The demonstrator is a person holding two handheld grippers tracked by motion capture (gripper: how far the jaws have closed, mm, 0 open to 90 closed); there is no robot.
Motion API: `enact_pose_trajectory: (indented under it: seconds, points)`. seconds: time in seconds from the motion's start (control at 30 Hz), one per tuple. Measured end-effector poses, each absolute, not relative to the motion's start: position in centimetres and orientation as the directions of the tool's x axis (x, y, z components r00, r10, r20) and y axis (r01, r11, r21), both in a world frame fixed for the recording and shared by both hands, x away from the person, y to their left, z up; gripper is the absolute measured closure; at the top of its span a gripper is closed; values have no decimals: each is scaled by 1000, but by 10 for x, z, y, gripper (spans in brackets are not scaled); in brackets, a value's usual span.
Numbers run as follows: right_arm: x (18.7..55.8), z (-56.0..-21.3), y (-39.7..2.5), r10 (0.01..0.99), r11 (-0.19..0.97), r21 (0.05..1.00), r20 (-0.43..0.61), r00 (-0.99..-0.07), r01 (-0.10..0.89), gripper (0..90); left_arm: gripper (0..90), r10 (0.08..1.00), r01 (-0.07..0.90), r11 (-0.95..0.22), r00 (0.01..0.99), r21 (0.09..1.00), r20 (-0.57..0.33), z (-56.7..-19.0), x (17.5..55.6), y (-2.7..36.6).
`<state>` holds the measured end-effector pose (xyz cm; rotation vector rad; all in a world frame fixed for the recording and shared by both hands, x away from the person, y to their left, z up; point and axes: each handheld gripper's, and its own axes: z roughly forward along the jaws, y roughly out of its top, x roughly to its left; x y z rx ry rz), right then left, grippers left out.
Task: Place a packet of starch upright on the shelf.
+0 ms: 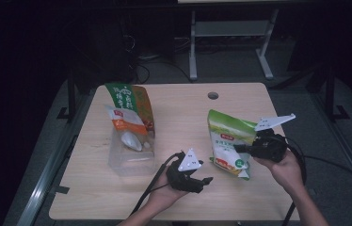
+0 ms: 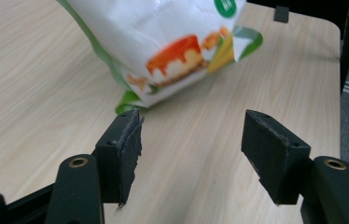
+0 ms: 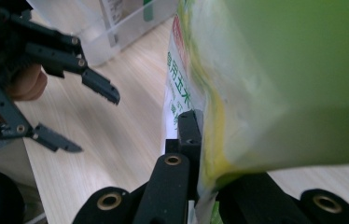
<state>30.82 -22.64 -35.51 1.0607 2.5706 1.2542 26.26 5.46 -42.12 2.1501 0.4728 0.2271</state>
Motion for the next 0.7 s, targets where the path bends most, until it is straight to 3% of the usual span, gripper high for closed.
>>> enact_pose_trajectory:
  seconds: [0.7]
  points:
    - [331,-329,-178,549,467,743,181,-816,479,900,298,420,249,-517,908,819,-11,-433,237,77]
